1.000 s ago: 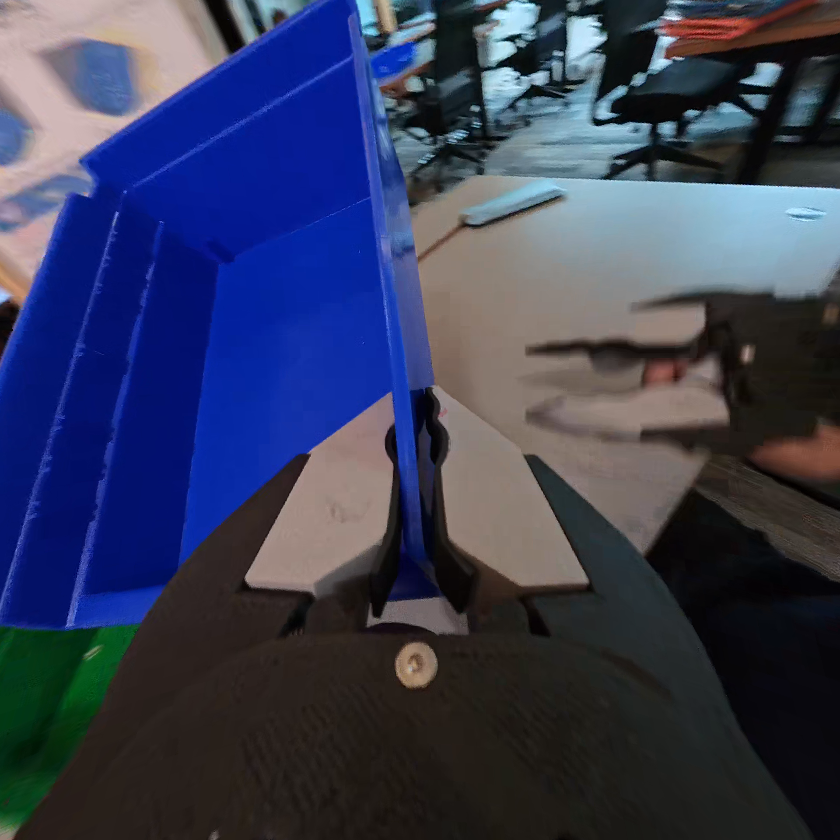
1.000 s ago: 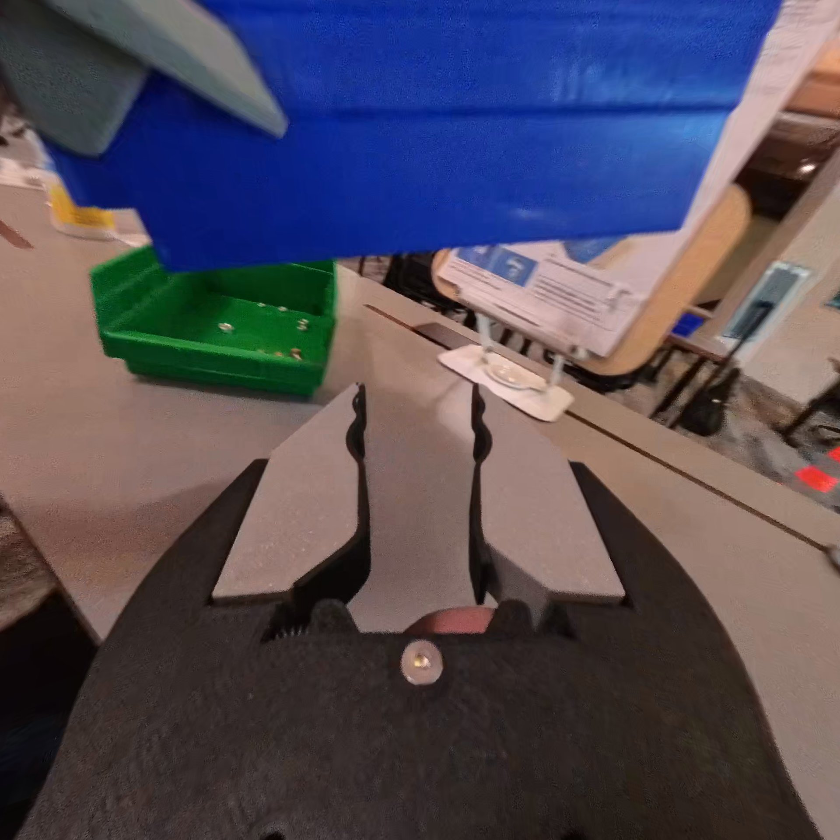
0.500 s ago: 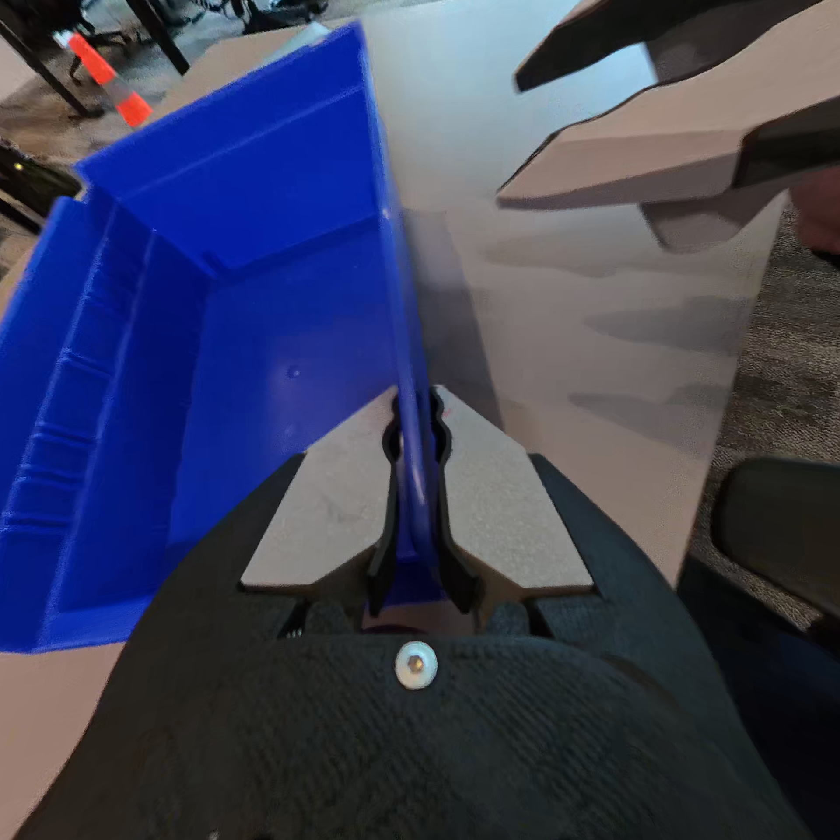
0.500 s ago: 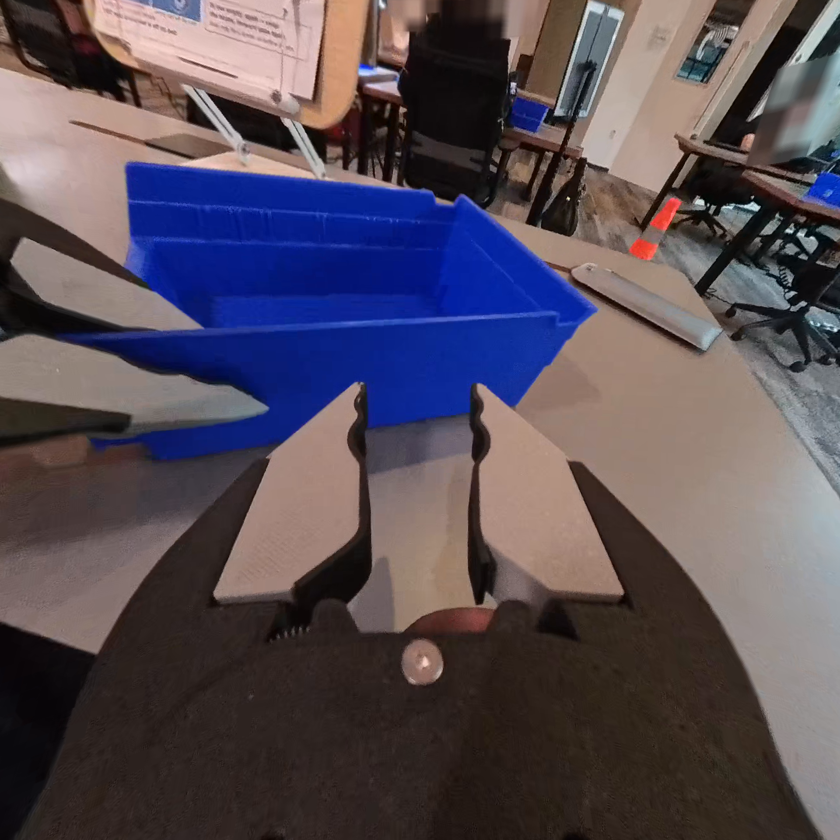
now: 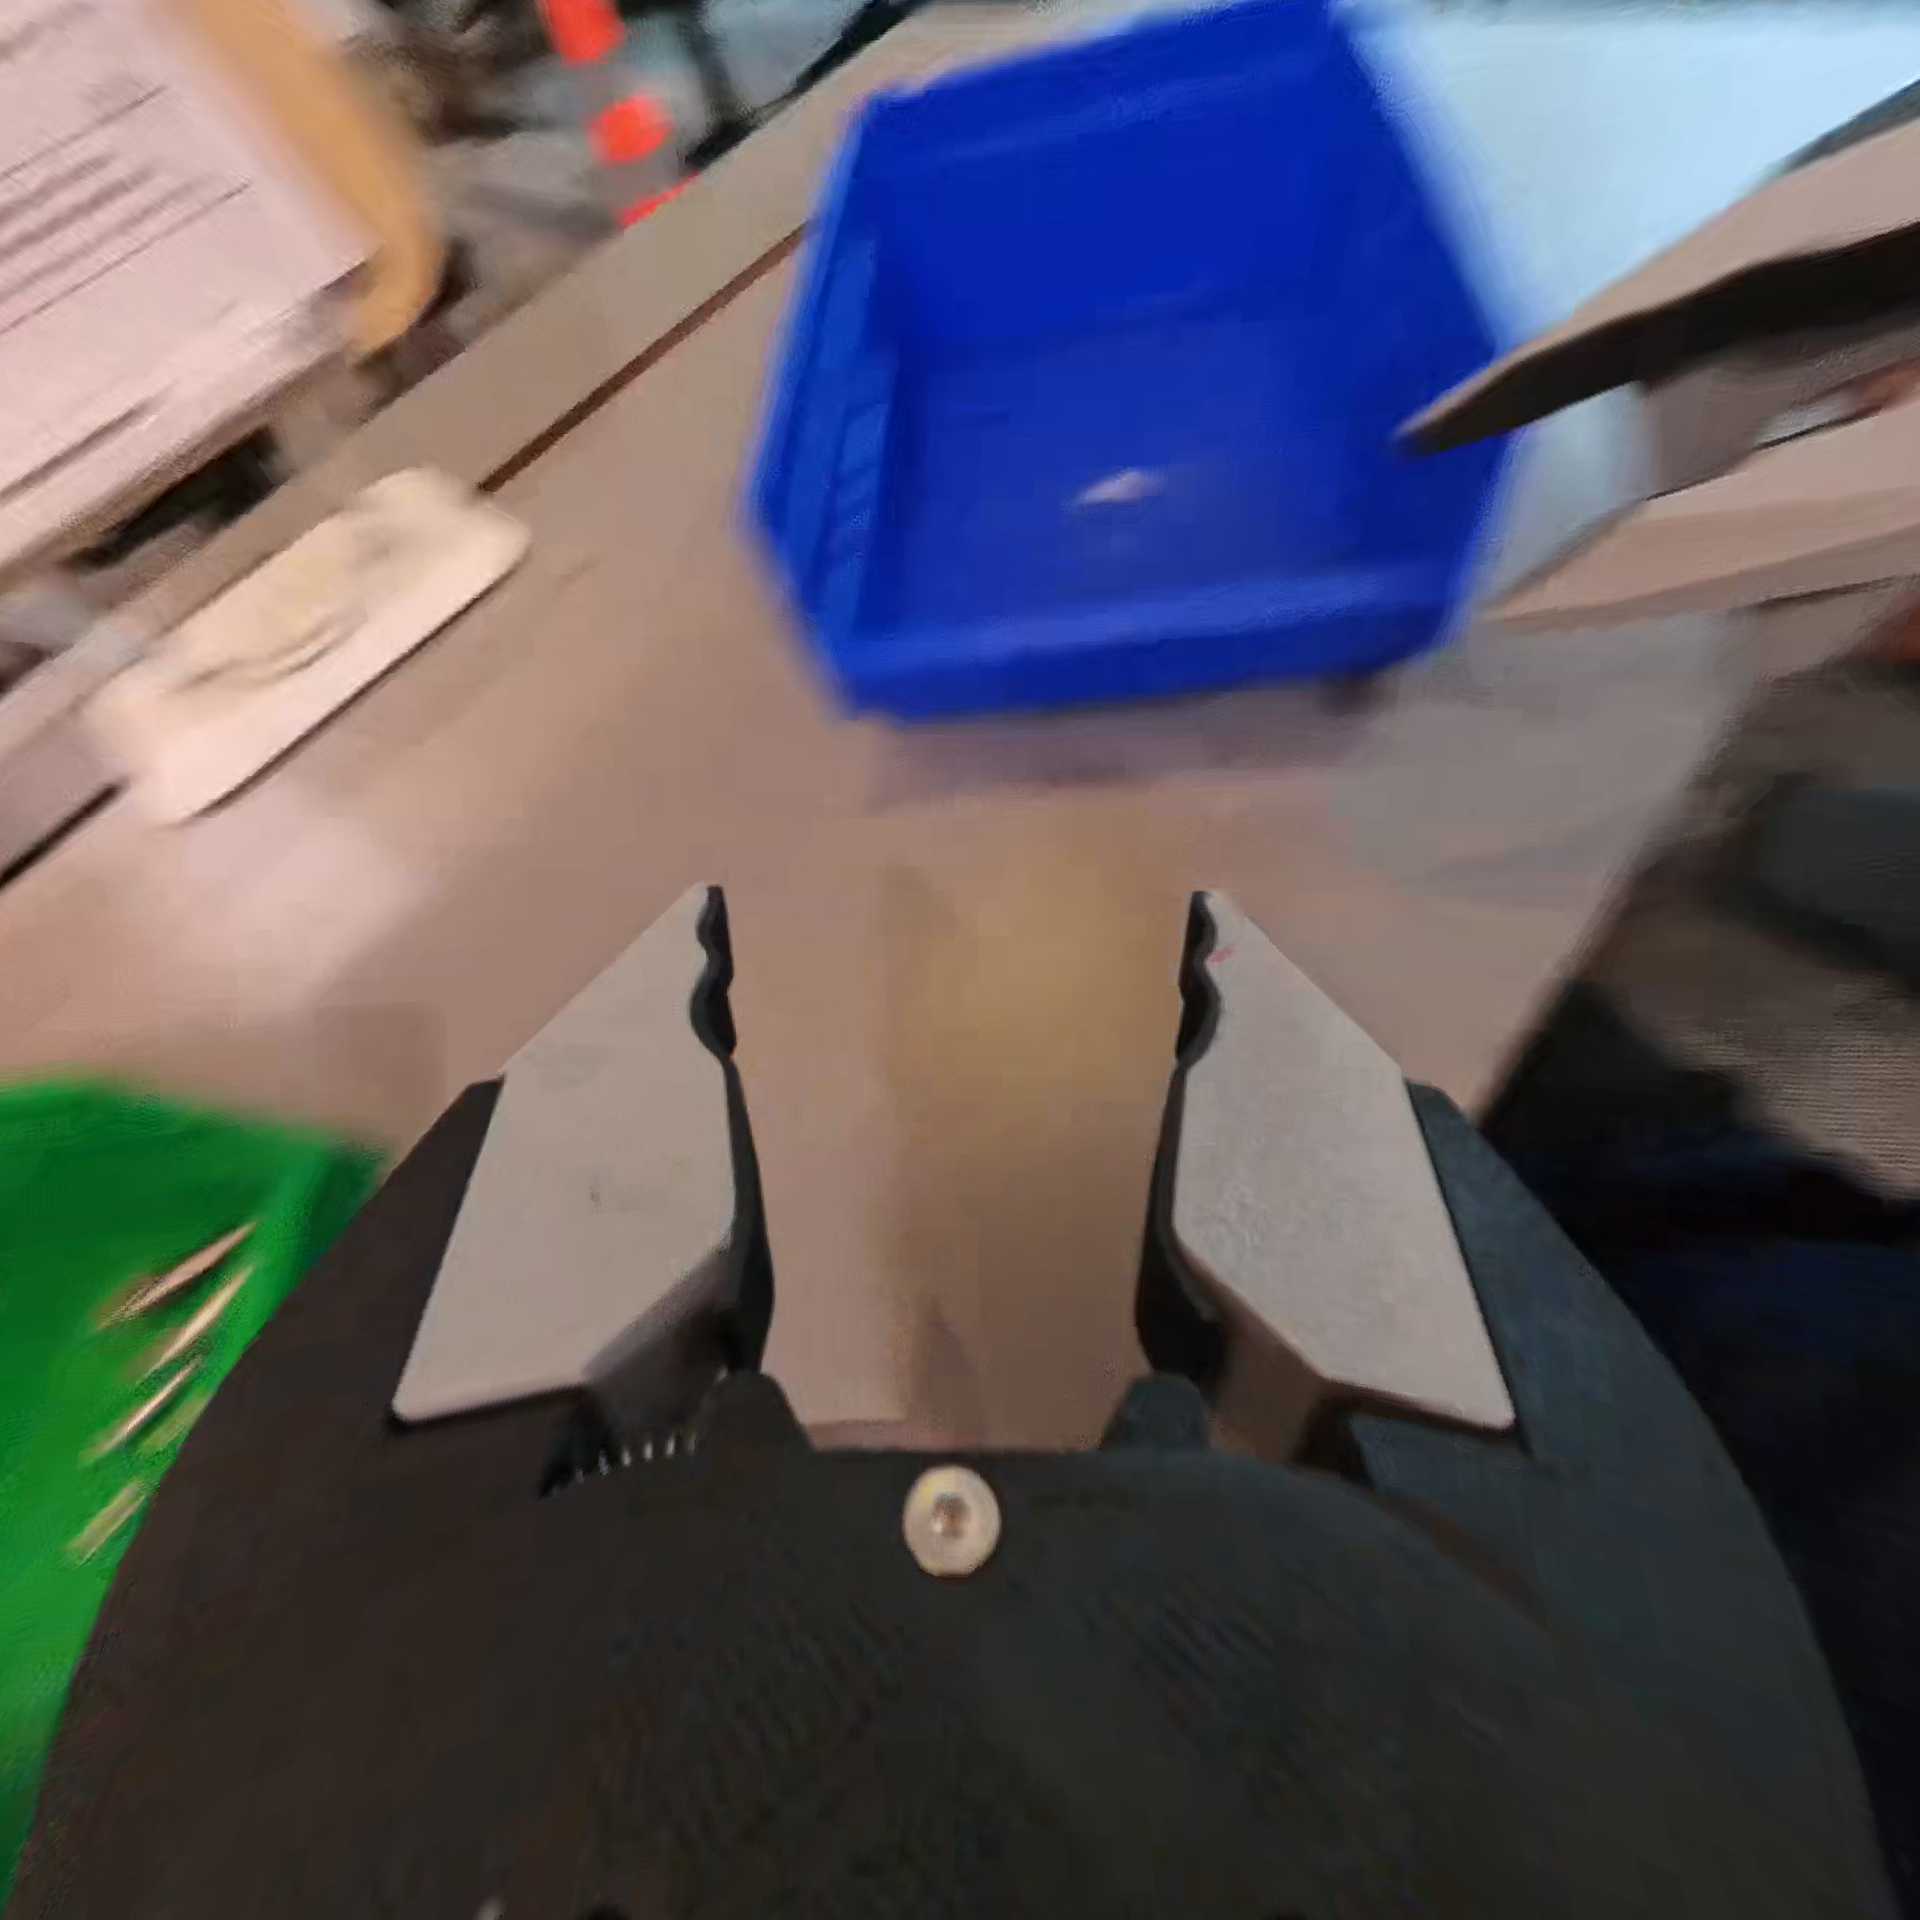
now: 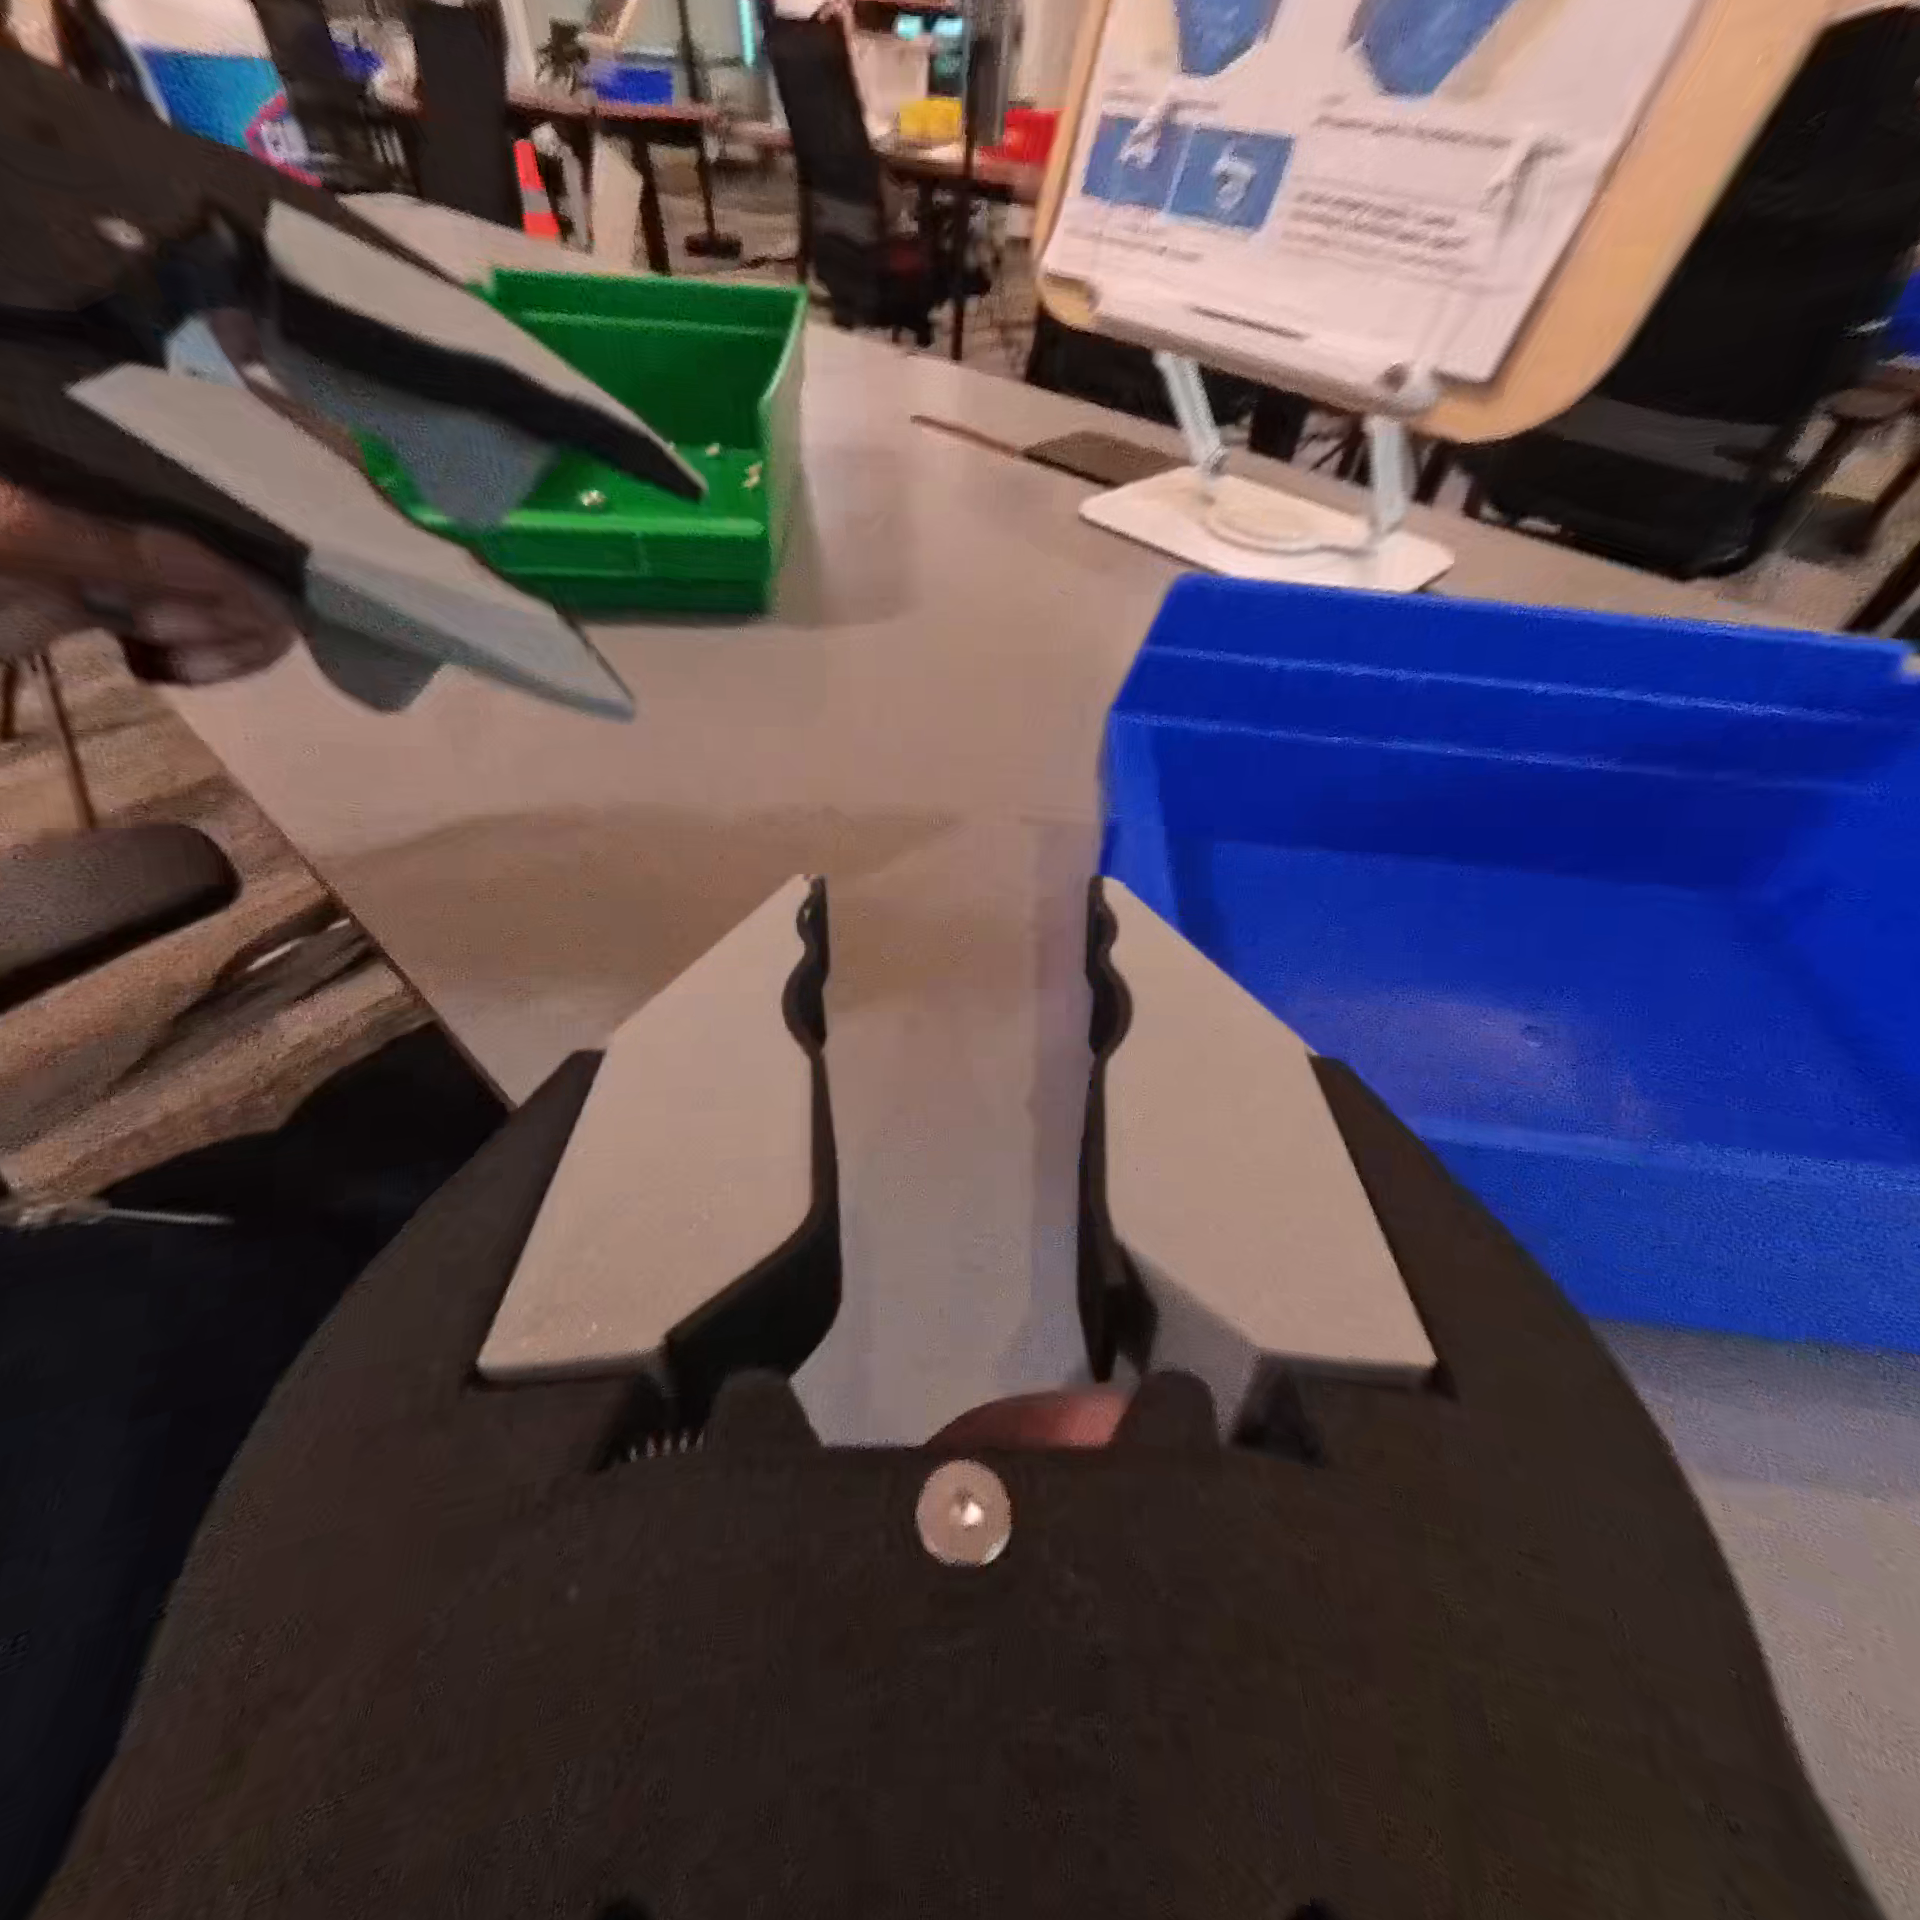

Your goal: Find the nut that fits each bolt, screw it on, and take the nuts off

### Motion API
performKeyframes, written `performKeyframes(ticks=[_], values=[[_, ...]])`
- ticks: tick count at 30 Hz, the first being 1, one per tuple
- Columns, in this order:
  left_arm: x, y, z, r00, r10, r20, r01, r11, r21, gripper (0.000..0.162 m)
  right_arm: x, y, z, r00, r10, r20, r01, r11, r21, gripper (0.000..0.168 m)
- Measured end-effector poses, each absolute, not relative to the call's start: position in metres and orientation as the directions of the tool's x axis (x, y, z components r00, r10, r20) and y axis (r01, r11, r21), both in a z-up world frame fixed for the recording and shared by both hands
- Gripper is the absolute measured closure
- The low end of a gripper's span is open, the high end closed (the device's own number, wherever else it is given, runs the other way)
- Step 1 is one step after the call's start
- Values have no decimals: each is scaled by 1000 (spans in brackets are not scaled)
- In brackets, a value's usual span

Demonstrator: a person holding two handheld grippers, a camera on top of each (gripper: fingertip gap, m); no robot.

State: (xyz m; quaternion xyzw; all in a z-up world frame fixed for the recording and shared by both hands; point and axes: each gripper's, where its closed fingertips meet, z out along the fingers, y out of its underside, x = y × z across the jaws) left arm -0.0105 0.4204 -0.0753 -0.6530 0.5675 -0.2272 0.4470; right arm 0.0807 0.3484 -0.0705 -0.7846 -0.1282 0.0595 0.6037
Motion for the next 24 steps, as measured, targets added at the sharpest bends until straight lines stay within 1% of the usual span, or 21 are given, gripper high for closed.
performKeyframes(ticks=[1, 3, 4, 5, 6, 7, 8, 10, 13, 14, 15, 16, 17, 18, 19, 20, 21, 22, 23, 24], values=[[-42, 450, -85, 326, -913, -246, -580, 12, -815, 78, 70, 358, -80, 959, 276, 68, 146, -270, -952, 122], [-105, 497, -110, 431, -874, -223, -627, -113, -771, 88, 86, 378, -103, 980, 163, 115, 166, -346, -923, 124], [-135, 518, -119, 487, -849, -205, -627, -176, -759, 93, 98, 382, -114, 984, 127, 128, 168, -387, -907, 138], [-165, 537, -127, 547, -811, -205, -619, -228, -751, 94, 108, 381, -124, 986, 119, 116, 157, -428, -890, 159], [-192, 552, -133, 588, -779, -216, -618, -262, -741, 94, 117, 376, -129, 986, 128, 105, 152, -449, -881, 168], [-218, 565, -141, 623, -748, -228, -622, -298, -725, 101, 133, 373, -130, 989, 98, 111, 144, -457, -878, 168], [-236, 574, -143, 642, -732, -226, -608, -307, -732, 130, 152, 362, -131, 991, 36, 131, 133, -472, -872, 168], [-267, 589, -143, 679, -696, -235, -584, -317, -748, 140, 198, 343, -126, 972, -93, 215, 144, -488, -861, 168], [-315, 615, -143, 757, -608, -238, -537, -374, -756, 128, 282, 308, -119, 886, -296, 357, 157, -534, -831, 168], [-336, 630, -142, 800, -548, -246, -509, -403, -760, 124, 308, 299, -122, 868, -331, 369, 142, -547, -825, 160], [-358, 645, -139, 846, -474, -243, -464, -430, -774, 122, 327, 293, -130, 872, -348, 345, 96, -569, -817, 145], [-374, 654, -138, 878, -428, -213, -415, -459, -786, 122, 342, 290, -134, 868, -395, 301, 28, -567, -823, 150], [-379, 654, -139, 888, -436, -144, -370, -495, -786, 120, 344, 290, -135, 887, -391, 248, -13, -557, -831, 145], [-374, 647, -138, 878, -474, -57, -331, -518, -788, 114, 330, 296, -131, 924, -329, 195, -10, -530, -848, 125], [-361, 636, -133, 848, -529, 24, -298, -514, -805, 105, 313, 302, -121, 950, -273, 151, 4, -475, -880, 116], [-340, 621, -126, 794, -600, 94, -277, -496, -823, 95, 297, 309, -112, 965, -230, 123, 18, -413, -911, 112], [-321, 607, -122, 742, -656, 137, -272, -482, -833, 90, 281, 314, -105, 976, -187, 110, 34, -370, -928, 104], [-304, 598, -121, 714, -686, 140, -288, -470, -835, 83, 268, 318, -102, 983, -153, 103, 44, -351, -935, 107], [-291, 596, -122, 705, -701, 107, -318, -447, -836, 76, 259, 323, -102, 985, -136, 107, 54, -345, -937, 125], [-280, 599, -125, 703, -709, 50, -358, -414, -837, 75, 253, 327, -102, 986, -119, 120, 72, -343, -937, 137]])
